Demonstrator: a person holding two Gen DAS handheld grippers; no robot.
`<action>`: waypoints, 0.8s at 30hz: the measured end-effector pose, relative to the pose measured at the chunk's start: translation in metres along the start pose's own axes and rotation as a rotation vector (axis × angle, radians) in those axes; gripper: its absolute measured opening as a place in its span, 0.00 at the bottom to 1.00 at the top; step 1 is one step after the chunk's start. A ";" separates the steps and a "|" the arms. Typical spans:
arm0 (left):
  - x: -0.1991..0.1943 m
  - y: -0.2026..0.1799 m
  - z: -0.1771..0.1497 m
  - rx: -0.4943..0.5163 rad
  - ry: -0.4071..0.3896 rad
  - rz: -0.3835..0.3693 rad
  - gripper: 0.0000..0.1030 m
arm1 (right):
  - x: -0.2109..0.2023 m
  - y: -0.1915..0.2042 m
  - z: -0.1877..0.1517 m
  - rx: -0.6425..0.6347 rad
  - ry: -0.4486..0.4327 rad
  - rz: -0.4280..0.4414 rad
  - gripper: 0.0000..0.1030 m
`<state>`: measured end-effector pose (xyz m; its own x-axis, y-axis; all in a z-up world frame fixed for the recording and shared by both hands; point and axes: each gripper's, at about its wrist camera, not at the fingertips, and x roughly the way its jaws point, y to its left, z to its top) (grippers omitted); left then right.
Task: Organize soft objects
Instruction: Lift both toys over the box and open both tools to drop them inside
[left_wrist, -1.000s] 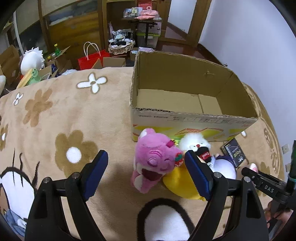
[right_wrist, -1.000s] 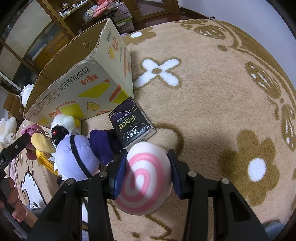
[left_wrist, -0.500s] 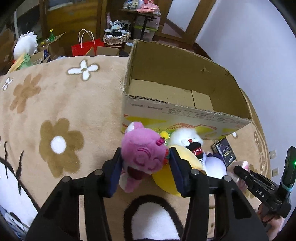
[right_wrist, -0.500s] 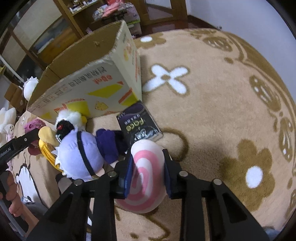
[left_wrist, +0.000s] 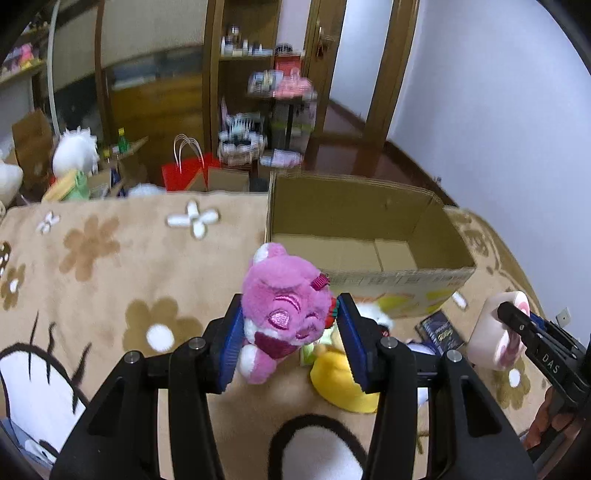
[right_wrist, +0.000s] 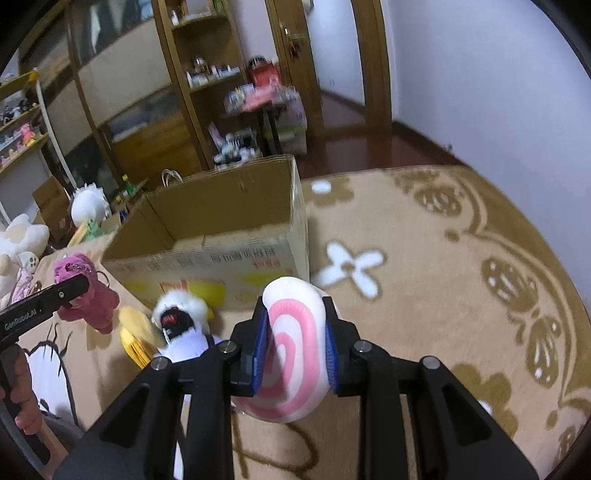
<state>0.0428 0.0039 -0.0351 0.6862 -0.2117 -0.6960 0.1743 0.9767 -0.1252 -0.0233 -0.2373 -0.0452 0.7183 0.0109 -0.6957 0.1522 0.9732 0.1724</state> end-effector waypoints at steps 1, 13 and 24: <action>-0.006 0.000 0.002 0.002 -0.031 0.001 0.46 | -0.004 0.001 0.002 -0.005 -0.025 0.004 0.27; -0.033 -0.016 0.027 0.058 -0.208 0.019 0.46 | -0.032 0.030 0.043 -0.099 -0.245 0.053 0.27; -0.018 -0.039 0.051 0.156 -0.253 0.032 0.46 | -0.025 0.041 0.071 -0.138 -0.296 0.063 0.27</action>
<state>0.0596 -0.0324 0.0183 0.8440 -0.2022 -0.4968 0.2429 0.9699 0.0178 0.0130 -0.2136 0.0290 0.8927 0.0246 -0.4499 0.0220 0.9949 0.0981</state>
